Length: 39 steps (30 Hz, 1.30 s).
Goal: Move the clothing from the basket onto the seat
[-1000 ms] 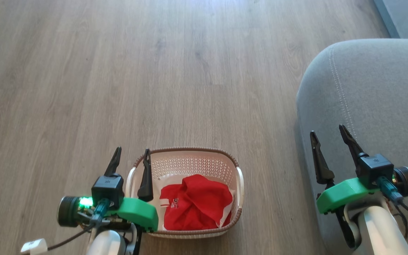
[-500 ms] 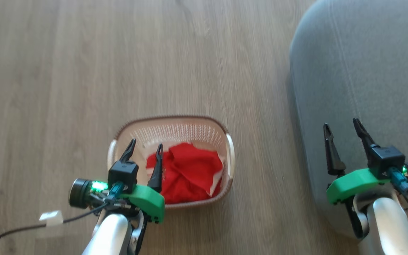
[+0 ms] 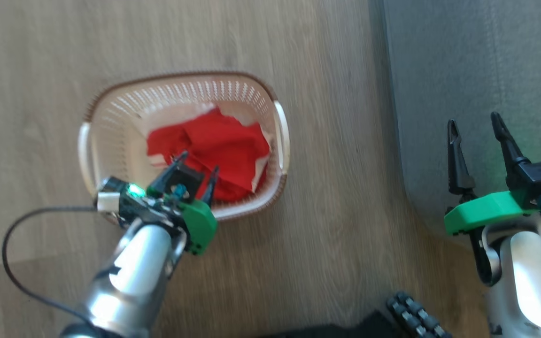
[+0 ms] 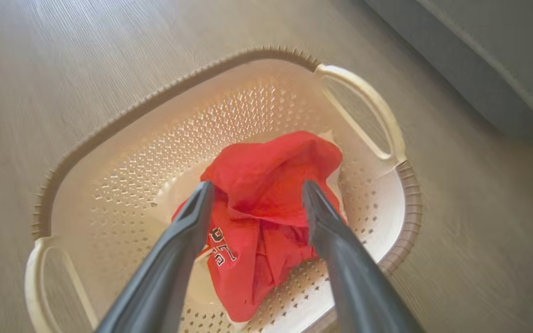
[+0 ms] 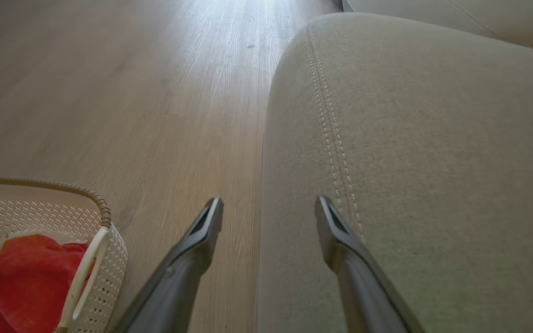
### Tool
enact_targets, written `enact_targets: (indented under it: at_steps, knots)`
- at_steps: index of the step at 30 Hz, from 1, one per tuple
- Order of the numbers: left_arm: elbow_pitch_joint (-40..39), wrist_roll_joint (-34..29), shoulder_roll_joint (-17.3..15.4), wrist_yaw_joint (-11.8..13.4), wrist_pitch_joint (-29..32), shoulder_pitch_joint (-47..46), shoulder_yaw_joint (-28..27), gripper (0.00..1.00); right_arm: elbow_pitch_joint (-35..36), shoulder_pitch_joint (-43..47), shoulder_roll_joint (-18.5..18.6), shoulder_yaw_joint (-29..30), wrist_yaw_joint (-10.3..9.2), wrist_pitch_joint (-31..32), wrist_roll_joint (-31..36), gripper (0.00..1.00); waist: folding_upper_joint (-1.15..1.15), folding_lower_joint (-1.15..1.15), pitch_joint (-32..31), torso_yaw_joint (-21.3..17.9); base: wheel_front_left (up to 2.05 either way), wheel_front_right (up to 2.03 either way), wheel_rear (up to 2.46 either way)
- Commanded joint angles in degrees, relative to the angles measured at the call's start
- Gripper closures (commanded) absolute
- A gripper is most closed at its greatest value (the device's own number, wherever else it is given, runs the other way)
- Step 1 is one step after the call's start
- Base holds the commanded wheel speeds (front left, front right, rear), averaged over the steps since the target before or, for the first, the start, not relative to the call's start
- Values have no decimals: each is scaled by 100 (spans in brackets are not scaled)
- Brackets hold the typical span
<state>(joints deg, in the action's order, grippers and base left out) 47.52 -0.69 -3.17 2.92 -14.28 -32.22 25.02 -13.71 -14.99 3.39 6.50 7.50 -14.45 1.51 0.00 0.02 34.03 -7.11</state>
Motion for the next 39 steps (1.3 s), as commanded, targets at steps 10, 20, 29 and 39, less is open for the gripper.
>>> enact_targets:
  at_steps: [10,20,29,39]
  knots:
    - [1872,-78,-238,-193,-72,-1334,-12,0,266,-175,-49,-205,-1,-55,-334,0,0,-2,1454,-622,0,0,0]
    - [2562,456,-508,14,270,-2048,-512,0,274,-354,-50,-739,-1,-55,-524,0,0,-2,1931,-954,0,0,0]
    - [2635,429,-827,336,1269,-2253,-439,0,259,-396,-51,-1344,-1,-55,-513,0,0,-2,2078,-1161,0,0,0]
    - [2642,264,-1054,102,1931,-2447,-106,0,330,-304,-51,-1578,-1,-55,-666,0,0,-2,2221,-1285,0,0,0]
